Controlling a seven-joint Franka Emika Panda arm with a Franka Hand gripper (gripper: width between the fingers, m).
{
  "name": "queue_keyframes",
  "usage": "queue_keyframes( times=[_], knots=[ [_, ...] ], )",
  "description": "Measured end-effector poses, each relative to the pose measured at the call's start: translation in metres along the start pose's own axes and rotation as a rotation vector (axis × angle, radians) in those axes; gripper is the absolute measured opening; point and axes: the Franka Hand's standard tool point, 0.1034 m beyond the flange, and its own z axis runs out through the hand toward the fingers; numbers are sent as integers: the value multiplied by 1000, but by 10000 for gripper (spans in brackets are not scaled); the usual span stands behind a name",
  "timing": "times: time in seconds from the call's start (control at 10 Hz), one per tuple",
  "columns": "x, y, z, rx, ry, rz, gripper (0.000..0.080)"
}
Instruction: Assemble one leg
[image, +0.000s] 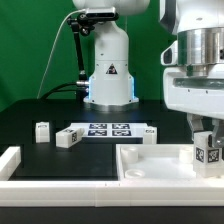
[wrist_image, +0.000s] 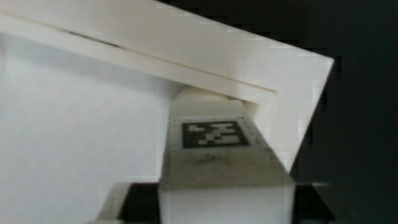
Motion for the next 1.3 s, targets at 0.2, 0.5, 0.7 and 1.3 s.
queue_keyframes(
  times=[0.2,0.5,0.7,1.3],
  knots=[
    [-1,0,0,-3,-7,90,294],
    [0,-2,-1,0,-7,-44,548],
    [0,-2,-1,0,-5,-314,630],
    [-2,-2,1,-15,6,-1042,649]
  ],
)
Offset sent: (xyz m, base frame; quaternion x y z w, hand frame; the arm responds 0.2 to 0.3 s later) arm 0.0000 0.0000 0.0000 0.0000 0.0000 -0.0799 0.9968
